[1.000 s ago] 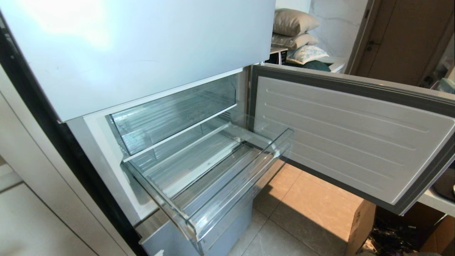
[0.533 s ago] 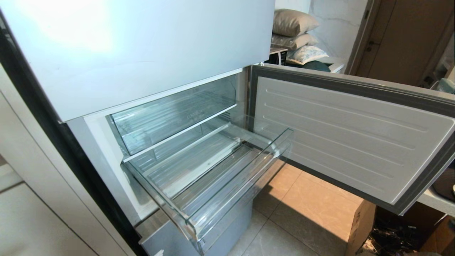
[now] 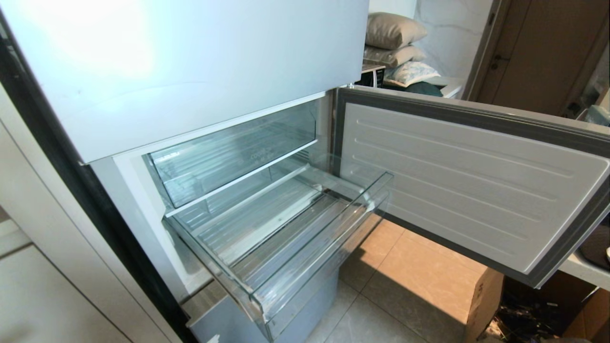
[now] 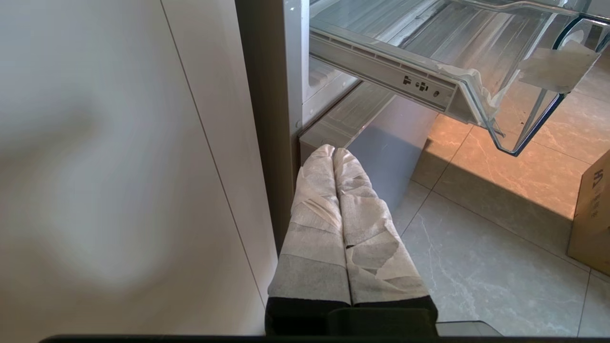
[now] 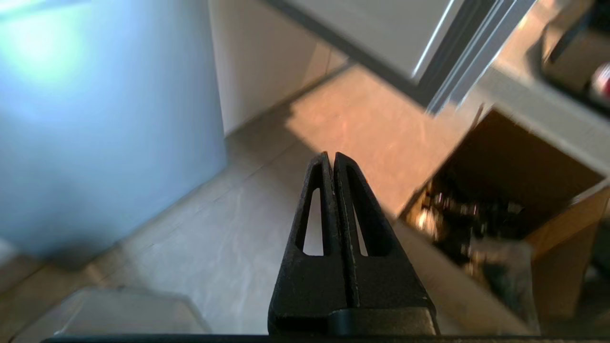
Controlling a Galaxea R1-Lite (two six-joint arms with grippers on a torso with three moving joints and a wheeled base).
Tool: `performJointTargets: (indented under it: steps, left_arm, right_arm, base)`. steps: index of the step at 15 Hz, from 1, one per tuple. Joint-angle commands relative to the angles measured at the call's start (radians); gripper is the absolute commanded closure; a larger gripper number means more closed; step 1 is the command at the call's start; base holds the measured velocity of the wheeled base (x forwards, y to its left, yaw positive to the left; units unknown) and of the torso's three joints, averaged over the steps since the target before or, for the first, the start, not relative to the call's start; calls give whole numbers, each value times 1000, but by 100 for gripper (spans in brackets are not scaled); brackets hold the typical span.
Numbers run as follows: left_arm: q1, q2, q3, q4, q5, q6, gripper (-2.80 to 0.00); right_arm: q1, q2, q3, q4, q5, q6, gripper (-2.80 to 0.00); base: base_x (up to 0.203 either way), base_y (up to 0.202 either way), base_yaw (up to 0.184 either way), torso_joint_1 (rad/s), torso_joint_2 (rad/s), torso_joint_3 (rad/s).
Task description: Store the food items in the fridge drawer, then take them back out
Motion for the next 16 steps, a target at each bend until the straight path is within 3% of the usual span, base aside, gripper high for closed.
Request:
performJointTargets:
  steps: [1, 3, 10, 16]
  left_arm:
    - [1, 0, 0, 0, 1, -1, 0]
    - [1, -2, 0, 0, 1, -1, 0]
    - [1, 0, 0, 1, 1, -1, 0]
    - [1, 0, 0, 1, 1, -1, 0]
  right_arm:
    - [-3, -138, 2, 2, 3, -6, 0]
    - [1, -213, 2, 4, 5, -4, 0]
    - [4, -204, 2, 4, 7, 20, 0]
    - [4, -204, 2, -1, -5, 83, 0]
  base:
    - [0, 0, 0, 0, 0, 0]
    - [0, 0, 0, 0, 0, 0]
    - [0, 0, 0, 0, 0, 0]
    - [2, -6, 161, 1, 2, 3]
